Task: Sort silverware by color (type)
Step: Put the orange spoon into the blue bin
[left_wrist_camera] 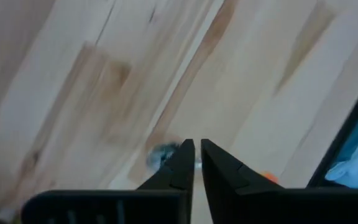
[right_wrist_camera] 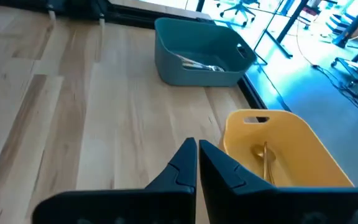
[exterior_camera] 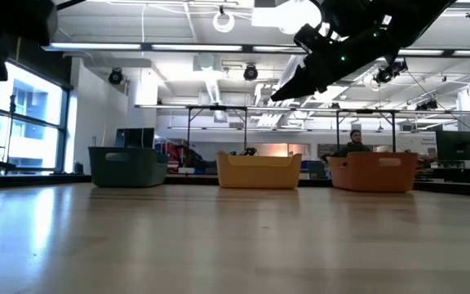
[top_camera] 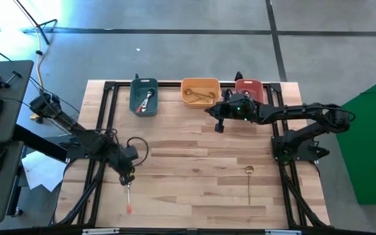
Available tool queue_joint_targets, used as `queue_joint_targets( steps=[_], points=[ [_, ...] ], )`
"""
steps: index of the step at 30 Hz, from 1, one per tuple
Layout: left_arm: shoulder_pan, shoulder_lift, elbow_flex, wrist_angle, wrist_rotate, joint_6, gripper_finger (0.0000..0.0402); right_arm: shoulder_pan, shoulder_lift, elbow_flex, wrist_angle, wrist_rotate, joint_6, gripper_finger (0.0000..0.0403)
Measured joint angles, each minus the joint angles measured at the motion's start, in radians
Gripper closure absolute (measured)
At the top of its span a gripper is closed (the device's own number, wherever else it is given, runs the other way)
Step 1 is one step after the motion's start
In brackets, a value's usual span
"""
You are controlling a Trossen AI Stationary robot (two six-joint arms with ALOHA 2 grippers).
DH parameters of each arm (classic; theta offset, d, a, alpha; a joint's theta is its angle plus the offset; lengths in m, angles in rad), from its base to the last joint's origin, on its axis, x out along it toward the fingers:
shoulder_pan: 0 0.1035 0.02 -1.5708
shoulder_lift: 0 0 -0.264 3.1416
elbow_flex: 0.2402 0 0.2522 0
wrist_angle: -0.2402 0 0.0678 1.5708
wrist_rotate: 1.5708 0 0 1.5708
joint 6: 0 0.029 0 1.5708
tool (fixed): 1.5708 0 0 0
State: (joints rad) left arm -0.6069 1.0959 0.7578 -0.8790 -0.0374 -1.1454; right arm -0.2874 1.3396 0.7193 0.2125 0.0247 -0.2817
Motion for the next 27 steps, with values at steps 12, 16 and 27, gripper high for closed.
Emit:
queue_joint_targets(
  steps=[12,16,27],
  points=[
    [-0.026,0.158,-0.073,0.016,0.052,0.066,0.0231,0.002,0.000,0.000,-0.007,-0.004,-0.015,0.0402],
    [0.004,0.163,-0.144,0.099,0.113,0.103,0.0201,0.003,0.000,0.000,-0.007,-0.005,-0.014,0.0403],
    [0.038,0.163,-0.243,0.210,0.217,0.164,0.0212,0.003,0.000,0.000,-0.007,-0.007,-0.008,0.0403]
  ],
)
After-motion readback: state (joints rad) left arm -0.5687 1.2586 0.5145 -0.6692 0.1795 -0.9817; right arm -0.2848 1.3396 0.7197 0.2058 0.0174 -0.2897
